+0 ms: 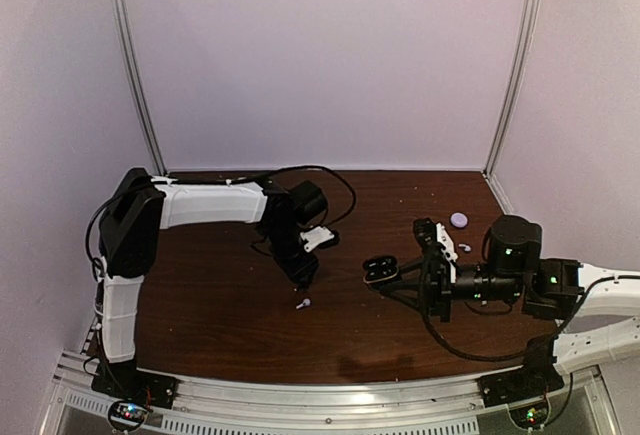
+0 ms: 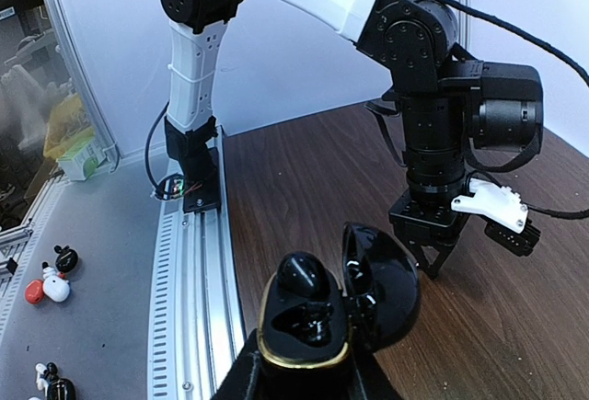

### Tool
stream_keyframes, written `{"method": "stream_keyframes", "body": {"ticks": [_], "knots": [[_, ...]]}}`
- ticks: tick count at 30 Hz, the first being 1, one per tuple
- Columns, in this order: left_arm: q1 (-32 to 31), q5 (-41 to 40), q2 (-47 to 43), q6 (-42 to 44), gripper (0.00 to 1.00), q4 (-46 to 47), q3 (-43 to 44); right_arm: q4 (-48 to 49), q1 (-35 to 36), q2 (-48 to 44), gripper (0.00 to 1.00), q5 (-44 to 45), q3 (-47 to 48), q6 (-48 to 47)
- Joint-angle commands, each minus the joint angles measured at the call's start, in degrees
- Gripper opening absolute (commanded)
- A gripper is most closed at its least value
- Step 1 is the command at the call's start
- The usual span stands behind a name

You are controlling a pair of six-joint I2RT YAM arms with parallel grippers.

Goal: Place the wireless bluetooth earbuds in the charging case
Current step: Move the right earbud to the center of the board.

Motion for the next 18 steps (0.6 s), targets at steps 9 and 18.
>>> {"method": "stream_keyframes", "body": {"ticks": [9, 18], "knots": [[-1.65, -3.42, 5.63, 1.16, 0.33, -3.50, 5.80, 1.72, -0.24, -0.57, 0.00, 1.34, -0.69, 0.01], [-1.65, -4.73, 6.49, 1.34, 0.19, -3.82, 5.34, 1.55, -0.24, -0.50, 0.00, 1.53, -0.66, 0.02]]}}
